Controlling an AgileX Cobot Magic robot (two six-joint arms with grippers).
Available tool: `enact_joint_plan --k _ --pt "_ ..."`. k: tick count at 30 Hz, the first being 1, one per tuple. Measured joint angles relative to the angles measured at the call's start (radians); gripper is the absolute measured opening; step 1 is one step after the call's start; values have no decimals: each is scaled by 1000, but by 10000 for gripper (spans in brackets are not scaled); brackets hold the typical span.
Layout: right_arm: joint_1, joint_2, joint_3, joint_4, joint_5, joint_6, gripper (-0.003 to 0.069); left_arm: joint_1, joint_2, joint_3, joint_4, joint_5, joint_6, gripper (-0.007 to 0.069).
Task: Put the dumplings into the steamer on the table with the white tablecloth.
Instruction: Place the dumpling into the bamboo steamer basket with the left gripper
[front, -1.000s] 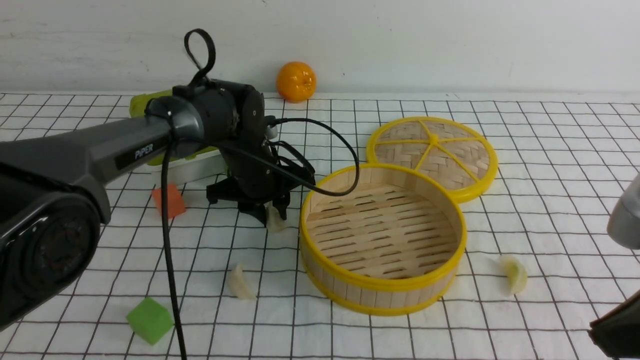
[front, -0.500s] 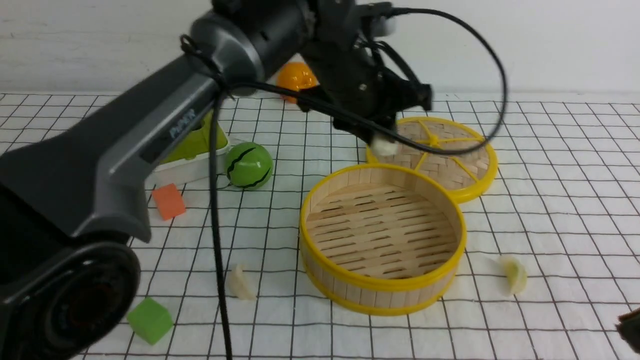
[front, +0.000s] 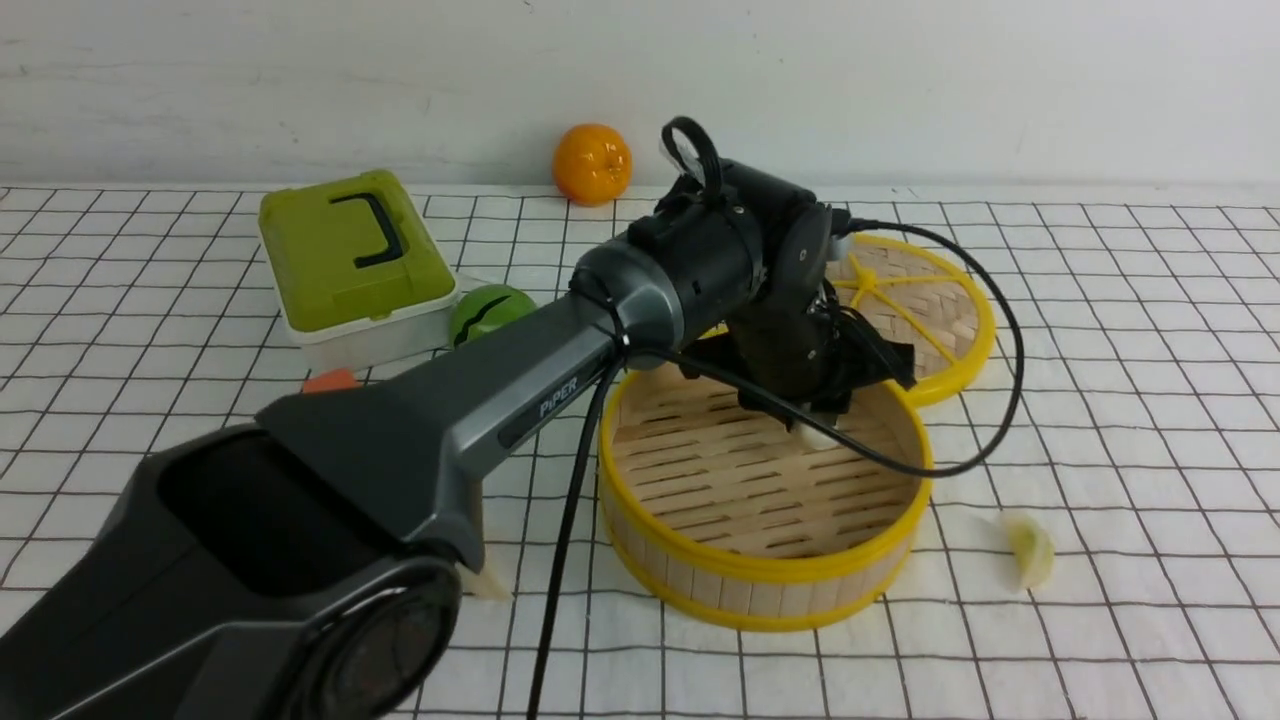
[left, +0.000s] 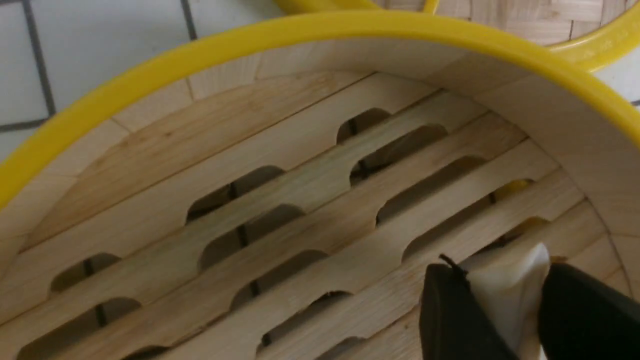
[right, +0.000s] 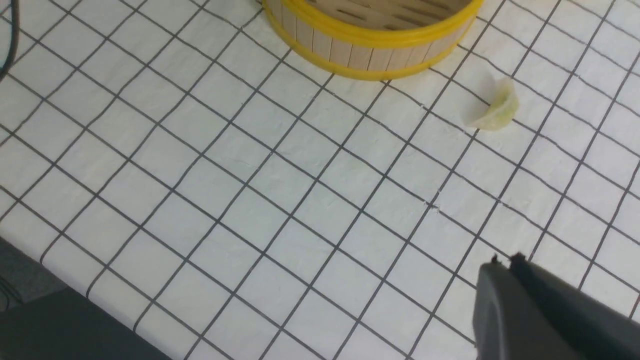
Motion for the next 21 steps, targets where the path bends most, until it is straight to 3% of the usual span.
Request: enact_joint_plan --k 4,13,19,21 --pt "0 -8 0 -4 0 3 21 0 19 0 0 5 -2 228" --pt "0 -9 0 -7 0 3 28 0 -5 0 10 116 -4 410" --pt "0 -9 0 -9 0 3 34 0 -161 0 65 232 38 428" --pt "0 -9 0 -9 0 3 38 0 -263 3 137 296 79 428"
